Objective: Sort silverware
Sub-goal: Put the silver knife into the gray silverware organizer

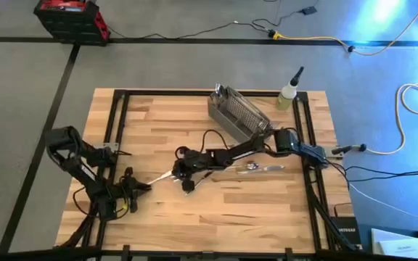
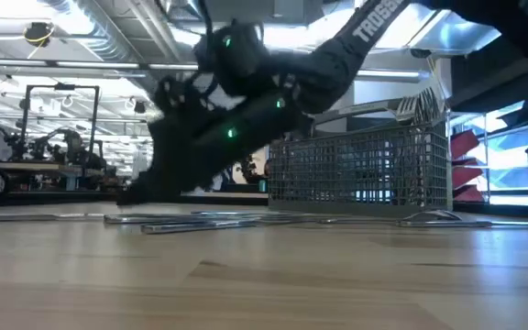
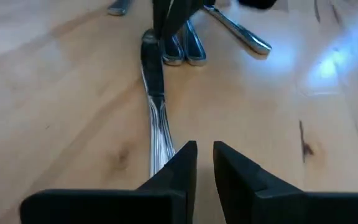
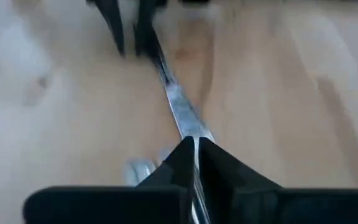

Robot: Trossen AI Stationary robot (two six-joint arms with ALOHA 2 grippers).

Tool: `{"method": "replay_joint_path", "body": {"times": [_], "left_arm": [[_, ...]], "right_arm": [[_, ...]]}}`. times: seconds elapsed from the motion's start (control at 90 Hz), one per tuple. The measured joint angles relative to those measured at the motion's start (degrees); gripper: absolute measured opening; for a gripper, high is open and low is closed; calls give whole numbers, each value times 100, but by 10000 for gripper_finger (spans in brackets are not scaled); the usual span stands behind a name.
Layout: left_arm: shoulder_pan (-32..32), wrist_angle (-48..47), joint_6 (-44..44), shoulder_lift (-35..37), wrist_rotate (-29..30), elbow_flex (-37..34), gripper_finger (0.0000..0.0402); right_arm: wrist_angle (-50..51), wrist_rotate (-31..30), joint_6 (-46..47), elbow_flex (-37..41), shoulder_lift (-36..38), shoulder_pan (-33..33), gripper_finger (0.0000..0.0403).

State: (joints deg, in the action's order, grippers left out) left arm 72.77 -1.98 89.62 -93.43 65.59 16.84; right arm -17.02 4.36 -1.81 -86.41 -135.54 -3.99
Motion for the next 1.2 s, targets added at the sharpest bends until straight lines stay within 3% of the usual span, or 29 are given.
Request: {"method": "replay_joint_path", "body": {"times": [0.433,0.556,0.678,0.778,0.933,1.2], "left_arm": [[-198,139,454,-214,78,-2,38],[-188,359,223,-139,288,8,38],[-188,480,-325,73,1085,157,38],[-185,467,-814,257,1375,202,38],[-188,446,-1351,455,1442,208,38],[-190,250,-1475,455,1564,205,38]], "right_arm": [[339,-156,324,-20,-40,223,0],[357,-152,326,-20,-40,221,0],[320,18,308,-17,-37,214,0],[229,133,201,2,-9,176,0],[-81,299,173,15,5,166,0],[-263,302,171,10,17,184,0]]}}
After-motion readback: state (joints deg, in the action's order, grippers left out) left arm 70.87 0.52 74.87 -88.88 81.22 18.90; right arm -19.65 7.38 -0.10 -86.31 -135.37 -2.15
